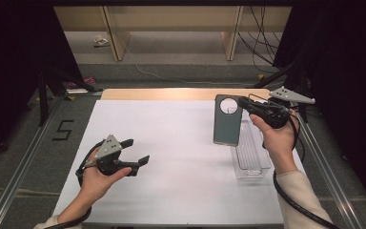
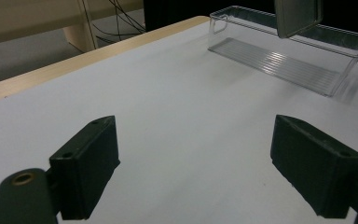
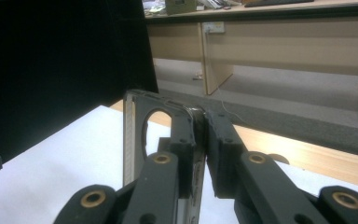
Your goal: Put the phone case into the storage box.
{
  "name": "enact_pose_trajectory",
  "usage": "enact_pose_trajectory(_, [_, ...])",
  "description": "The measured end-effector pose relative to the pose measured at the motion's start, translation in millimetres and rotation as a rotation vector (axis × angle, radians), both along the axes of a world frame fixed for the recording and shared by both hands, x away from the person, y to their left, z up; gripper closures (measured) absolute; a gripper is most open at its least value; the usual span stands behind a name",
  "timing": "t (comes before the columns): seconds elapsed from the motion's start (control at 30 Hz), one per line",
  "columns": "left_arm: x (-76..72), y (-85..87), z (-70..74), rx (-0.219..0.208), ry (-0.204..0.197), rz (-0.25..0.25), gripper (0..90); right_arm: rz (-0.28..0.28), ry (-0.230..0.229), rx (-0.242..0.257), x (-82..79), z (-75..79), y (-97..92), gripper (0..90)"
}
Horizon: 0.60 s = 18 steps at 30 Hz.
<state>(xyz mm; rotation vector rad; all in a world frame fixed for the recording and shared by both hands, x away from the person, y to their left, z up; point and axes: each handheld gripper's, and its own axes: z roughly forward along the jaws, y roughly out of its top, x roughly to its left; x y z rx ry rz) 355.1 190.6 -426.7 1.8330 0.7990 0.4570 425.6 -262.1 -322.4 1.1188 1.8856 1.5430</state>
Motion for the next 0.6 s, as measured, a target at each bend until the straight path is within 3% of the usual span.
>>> enact_pose_trajectory(0.6, [0.3, 0.5, 0.1, -0.002, -0.001, -0.002, 14.9, -0.028, -0.005, -0.007, 0.2, 3.1, -10.6, 82.2])
